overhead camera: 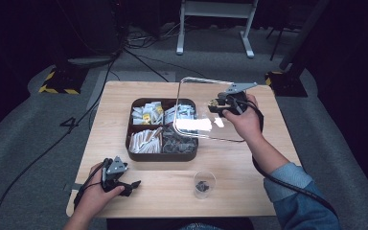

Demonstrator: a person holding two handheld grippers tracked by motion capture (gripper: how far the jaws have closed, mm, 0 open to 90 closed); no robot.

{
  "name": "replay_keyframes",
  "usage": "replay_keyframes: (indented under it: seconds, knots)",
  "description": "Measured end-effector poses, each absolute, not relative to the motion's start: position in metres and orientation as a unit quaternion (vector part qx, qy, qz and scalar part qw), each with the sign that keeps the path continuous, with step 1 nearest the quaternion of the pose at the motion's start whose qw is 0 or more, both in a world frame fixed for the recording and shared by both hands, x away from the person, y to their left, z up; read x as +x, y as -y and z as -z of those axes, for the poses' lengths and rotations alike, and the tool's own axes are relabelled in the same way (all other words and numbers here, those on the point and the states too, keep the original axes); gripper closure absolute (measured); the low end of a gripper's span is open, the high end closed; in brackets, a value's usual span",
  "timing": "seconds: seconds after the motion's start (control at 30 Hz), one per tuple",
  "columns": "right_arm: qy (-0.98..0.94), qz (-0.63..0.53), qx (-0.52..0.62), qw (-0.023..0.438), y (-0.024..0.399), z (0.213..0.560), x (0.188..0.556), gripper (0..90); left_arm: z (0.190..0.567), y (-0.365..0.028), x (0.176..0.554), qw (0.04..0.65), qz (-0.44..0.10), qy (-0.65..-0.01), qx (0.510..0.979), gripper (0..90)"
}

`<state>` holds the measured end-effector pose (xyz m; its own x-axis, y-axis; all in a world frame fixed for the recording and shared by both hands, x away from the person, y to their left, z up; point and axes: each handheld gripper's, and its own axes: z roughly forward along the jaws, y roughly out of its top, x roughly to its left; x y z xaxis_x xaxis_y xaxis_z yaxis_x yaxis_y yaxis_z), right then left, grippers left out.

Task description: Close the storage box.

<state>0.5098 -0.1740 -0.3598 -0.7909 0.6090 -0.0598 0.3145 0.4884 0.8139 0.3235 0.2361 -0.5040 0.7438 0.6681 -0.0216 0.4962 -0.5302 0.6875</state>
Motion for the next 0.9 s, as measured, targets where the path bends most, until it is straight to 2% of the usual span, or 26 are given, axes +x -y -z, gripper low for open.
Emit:
replay_keyframes:
  seconds: [0.37, 0.9]
  knots:
    - [-0.851, -0.427, 0.260, 0.162, 0.128, 0.364, 0.515, 58.8, 0.504, -0.236, 0.324, 0.349, -0.122, -0.337, 0.866, 13.5]
    - [-0.863, -0.420, 0.244, 0.139, 0.063, 0.390, 0.520, 58.8, 0.504, -0.236, 0.323, 0.349, -0.122, -0.337, 0.866, 13.5]
